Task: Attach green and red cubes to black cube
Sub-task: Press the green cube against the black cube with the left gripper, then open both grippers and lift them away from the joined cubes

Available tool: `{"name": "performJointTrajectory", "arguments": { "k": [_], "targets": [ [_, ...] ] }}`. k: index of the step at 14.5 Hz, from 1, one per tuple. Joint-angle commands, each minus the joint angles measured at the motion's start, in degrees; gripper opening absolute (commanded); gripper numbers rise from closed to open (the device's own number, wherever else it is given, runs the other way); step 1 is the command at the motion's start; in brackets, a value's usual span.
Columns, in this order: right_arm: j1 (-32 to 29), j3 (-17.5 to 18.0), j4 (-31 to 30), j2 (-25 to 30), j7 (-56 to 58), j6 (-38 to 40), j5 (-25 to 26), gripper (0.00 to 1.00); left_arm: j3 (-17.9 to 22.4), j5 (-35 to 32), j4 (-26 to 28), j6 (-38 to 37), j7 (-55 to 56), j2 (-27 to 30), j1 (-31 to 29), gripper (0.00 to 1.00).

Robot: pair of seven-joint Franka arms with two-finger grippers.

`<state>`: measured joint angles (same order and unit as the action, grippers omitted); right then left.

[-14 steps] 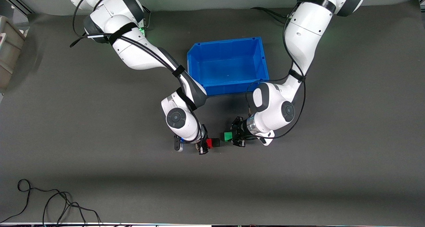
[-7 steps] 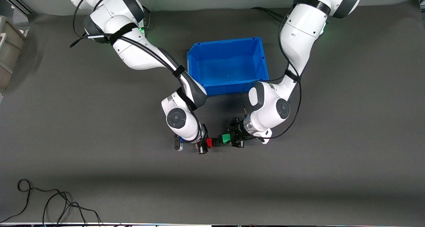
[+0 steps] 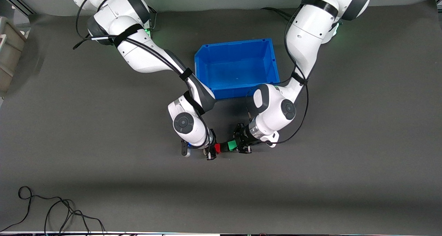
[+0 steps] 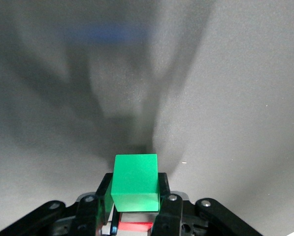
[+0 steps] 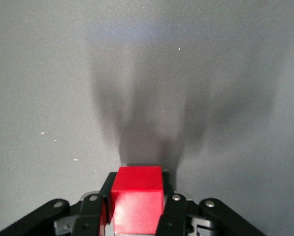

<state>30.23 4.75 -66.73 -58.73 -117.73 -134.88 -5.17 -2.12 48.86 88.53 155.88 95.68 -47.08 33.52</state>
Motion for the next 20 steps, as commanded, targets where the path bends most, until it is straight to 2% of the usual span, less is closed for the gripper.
{"name": "performJointTrajectory", "arguments": {
  "k": [1,2,3,5,8,9,11,15,16,18,20],
  "targets": [
    [0.09,-0.10,0.02,0.19,0.22,0.40,-1.24,0.47,0.71,-0.26,-2.04,0.30,1.70,-1.08,1.11,0.27],
    [0.09,-0.18,0.02,0.19,0.48,0.40,-1.16,0.72,0.71,-0.52,-2.22,0.21,1.53,-0.91,1.11,0.68],
    [0.09,-0.27,0.02,0.19,0.49,0.40,-1.16,0.79,0.80,-0.96,-2.22,0.12,1.35,-0.56,1.02,1.00],
    [0.09,-0.45,0.02,0.37,0.84,0.49,-1.07,1.00,1.23,-2.45,-2.13,-0.84,1.18,-0.20,0.23,1.00],
    [-0.17,-0.80,-0.42,3.69,1.10,1.89,-0.46,1.00,1.94,-6.83,-1.60,-6.52,0.82,1.55,-2.83,1.00],
    [-0.70,-1.06,-3.56,7.36,2.41,1.90,-0.45,1.00,1.94,-9.12,-1.60,-10.12,0.47,2.51,-4.85,1.00],
    [-4.11,-1.06,-13.56,16.41,9.50,1.90,-0.54,1.00,1.85,-12.82,-1.52,-17.42,-3.89,4.53,-9.15,1.00],
    [-10.97,-0.80,-27.82,33.12,24.98,2.34,-0.54,1.00,2.03,-13.18,-0.99,-35.43,-21.90,10.33,-18.82,1.00],
    [-12.20,-0.71,-28.80,35.67,27.01,3.99,-0.54,1.00,2.20,-15.27,-0.99,-39.65,-25.77,11.91,-21.37,1.00],
    [-15.53,-0.89,-28.81,39.99,32.62,12.58,-0.63,1.00,2.03,-21.94,-1.16,-47.30,-32.46,15.16,-25.85,1.00],
    [-19.40,-0.97,-28.81,44.47,44.98,20.23,-0.72,1.00,2.03,-26.61,-1.78,-54.68,-42.01,18.67,-30.42,1.00]
  ]
}}
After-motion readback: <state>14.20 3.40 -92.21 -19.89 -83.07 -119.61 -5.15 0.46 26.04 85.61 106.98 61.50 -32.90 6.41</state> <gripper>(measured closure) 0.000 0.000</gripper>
